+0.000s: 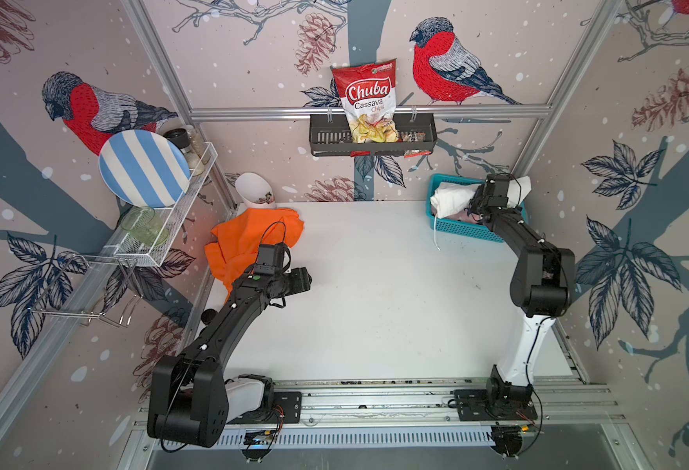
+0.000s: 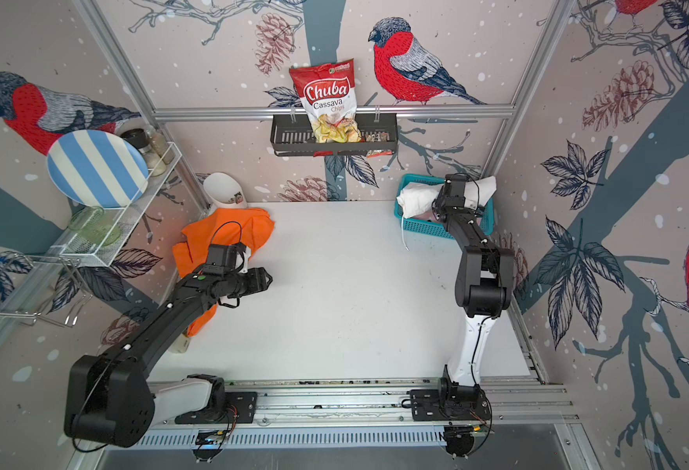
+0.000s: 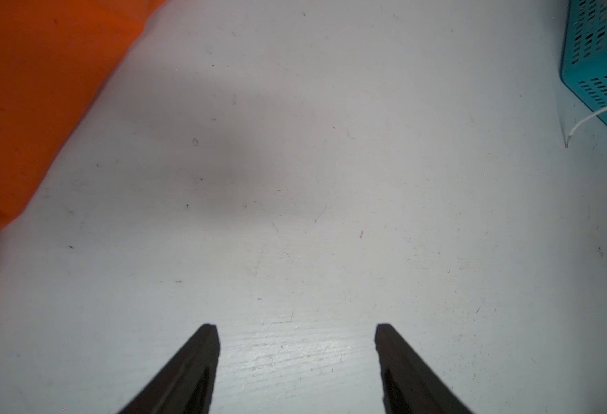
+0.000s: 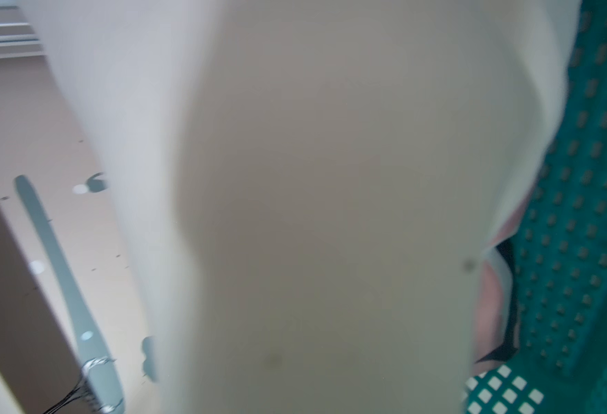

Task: Roll up the shorts
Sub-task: Place the shorts in the bin.

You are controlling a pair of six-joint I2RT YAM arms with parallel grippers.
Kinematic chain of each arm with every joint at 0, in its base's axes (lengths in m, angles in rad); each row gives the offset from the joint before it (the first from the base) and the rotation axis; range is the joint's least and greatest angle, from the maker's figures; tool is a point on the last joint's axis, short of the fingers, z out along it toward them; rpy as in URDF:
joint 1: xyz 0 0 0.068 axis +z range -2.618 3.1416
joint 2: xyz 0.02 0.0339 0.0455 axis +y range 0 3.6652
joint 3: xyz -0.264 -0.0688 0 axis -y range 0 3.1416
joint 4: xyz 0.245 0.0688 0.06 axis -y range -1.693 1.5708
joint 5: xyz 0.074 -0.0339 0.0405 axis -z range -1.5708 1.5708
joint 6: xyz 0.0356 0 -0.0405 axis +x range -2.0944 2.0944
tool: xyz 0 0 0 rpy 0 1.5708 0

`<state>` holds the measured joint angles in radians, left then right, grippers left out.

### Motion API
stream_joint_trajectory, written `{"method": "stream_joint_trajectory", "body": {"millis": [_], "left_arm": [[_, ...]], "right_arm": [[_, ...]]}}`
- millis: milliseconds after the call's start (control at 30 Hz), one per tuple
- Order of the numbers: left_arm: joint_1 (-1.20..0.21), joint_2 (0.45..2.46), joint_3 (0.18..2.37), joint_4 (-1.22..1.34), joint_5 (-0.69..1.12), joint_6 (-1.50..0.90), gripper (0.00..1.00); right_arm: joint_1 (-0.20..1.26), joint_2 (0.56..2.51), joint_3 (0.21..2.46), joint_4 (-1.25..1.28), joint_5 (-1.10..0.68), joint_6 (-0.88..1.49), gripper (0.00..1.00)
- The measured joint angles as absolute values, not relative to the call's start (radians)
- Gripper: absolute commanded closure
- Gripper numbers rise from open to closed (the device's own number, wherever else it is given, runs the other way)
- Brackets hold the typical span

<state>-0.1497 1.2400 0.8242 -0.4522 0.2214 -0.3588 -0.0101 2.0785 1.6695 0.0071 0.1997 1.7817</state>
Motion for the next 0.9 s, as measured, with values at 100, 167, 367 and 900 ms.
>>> {"method": "stream_joint_trajectory", "body": {"millis": [100,167,367,900], "left_arm": [[-0.150,1.245,0.824,-0.452,0.231,-0.359,0.29],[-0.150,1.250,0.824,-0.452,0.234,-0.359,0.29],[-0.150,1.263,0.824,-0.452,0.237,-0.358,0.29],[-0.150,1.264,0.824,-0.453,0.234,-0.358,0.29]], "right_arm": [[-0.004,2.112,1.670,-0.039,0.242,1.812,0.76],[-0.013,2.138,1.676,-0.060,0.255,1.836,0.76],[-0.046,2.238,1.765,-0.119,0.256,1.866,0.62],[-0.093,2.245,1.984,-0.343,0.107,1.757,0.00]]}}
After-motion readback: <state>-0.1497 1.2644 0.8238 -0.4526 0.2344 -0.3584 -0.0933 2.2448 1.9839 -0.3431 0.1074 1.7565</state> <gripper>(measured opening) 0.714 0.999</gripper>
